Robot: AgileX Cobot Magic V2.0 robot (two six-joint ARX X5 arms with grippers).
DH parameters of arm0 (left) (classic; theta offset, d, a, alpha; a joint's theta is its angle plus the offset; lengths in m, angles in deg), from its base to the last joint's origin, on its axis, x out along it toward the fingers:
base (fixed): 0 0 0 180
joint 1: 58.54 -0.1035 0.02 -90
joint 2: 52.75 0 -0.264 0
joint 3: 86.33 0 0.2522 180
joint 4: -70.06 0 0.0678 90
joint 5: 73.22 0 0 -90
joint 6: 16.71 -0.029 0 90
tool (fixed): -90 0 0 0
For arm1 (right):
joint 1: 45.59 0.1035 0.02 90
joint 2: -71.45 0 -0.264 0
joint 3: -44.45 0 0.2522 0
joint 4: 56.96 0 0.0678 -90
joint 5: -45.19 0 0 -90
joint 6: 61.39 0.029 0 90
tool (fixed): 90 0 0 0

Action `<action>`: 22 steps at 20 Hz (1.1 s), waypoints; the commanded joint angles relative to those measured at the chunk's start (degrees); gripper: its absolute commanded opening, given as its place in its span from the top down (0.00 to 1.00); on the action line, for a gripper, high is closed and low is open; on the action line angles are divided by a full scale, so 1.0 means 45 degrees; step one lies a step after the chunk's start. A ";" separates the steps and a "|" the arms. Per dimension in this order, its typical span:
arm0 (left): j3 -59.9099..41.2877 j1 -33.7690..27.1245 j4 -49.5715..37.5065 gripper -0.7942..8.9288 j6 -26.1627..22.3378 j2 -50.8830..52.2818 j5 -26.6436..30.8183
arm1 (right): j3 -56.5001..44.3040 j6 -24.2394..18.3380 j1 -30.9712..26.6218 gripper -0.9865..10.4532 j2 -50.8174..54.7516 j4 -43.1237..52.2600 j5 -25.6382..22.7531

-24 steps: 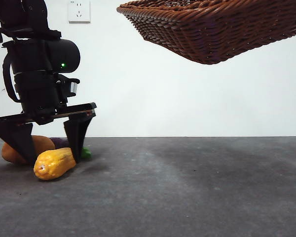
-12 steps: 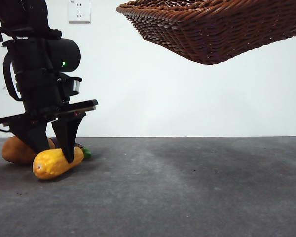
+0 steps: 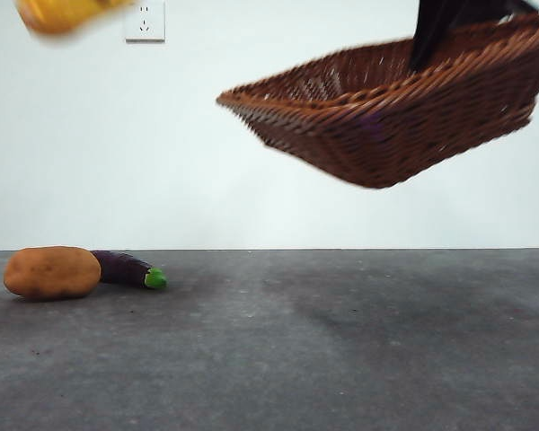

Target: Help me put the vegetables on the table into the basket

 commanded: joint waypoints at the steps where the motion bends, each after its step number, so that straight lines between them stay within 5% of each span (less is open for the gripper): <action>1: -0.0063 0.0452 0.0510 0.93 -0.0617 0.1205 -0.0097 | 0.0019 0.0491 0.0257 0.93 -0.0622 0.0393 0.0432; 10: -0.0078 0.3755 0.0593 0.92 -0.1472 -0.0189 -0.0015 | 0.0019 0.1234 0.2851 0.93 -0.2322 0.1685 0.0461; 16: -0.0078 0.5168 -0.0364 0.93 -0.3041 -0.3925 0.0039 | 0.0029 0.1316 0.2948 0.93 -0.2307 0.1613 0.0588; 22: -0.0078 0.5391 -0.1209 0.92 -0.3036 -0.6173 -0.0092 | 0.0029 0.1112 0.2948 0.93 -0.2307 0.1617 0.0607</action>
